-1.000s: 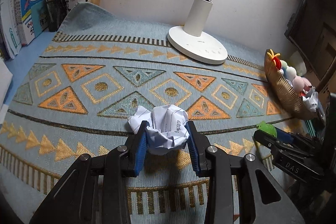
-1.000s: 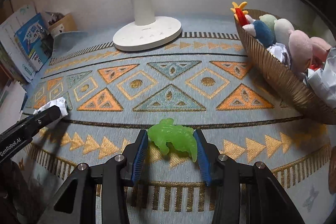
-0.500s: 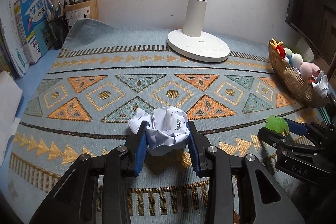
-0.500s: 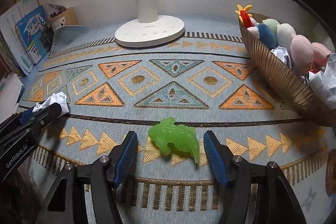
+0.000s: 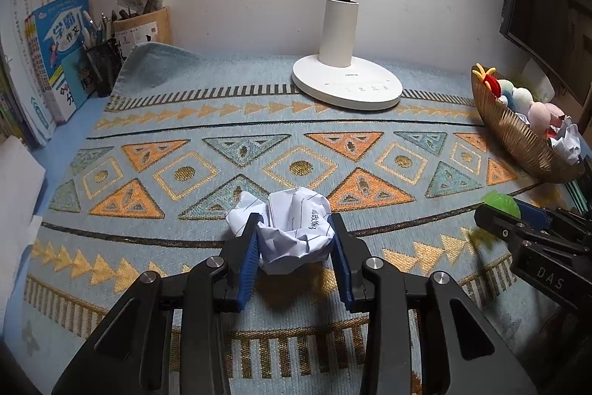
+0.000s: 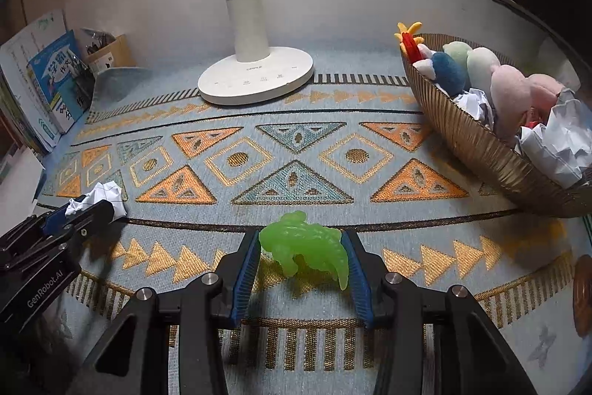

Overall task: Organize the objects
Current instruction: 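Carry the paper ball and green dinosaur to the bowl and release both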

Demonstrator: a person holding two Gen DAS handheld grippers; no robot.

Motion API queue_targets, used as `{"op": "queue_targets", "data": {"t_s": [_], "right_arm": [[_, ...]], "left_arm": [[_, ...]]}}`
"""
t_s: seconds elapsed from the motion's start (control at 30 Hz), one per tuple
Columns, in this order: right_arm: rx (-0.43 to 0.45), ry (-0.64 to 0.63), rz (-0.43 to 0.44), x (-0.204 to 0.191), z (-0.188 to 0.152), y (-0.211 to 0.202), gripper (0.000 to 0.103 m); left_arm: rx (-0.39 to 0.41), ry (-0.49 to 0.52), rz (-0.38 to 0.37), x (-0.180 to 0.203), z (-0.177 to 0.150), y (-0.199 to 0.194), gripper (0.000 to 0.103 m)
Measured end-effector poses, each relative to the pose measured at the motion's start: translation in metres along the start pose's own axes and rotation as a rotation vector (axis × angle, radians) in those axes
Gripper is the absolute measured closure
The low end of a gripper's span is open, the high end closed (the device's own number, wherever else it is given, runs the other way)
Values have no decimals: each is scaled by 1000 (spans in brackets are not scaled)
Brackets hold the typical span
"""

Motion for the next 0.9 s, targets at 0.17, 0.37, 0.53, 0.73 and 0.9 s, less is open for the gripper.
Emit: {"op": "queue_targets", "data": {"t_s": [0.17,0.37,0.53,0.73,0.9], "right_arm": [[109,33,41,12,18,-42,59],[284,49,-95,66,66,-122,59],[326,154,-207,142,90,-143,59],[276,236,-223,200,104,-118,59],[197,279,-187,223,103,-83,58]], "left_arm": [[56,30,-86,39,29,-25,71],[136,137,-278,136,86,-52,71],[70,181,-419,212,106,-33,71],[-19,189,-472,268,102,16,60],[-94,203,-439,274,89,44,60]]}}
Point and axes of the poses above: each gripper's, at about its wrist camera, not at the fingertips, and y roughly the way its jaws point, x to its right, z to its top, the point moved 7 cm from there along y, roughly the way its jaws point, and after that the axes turned 13 degrees about -y, right-handed, at the moved point
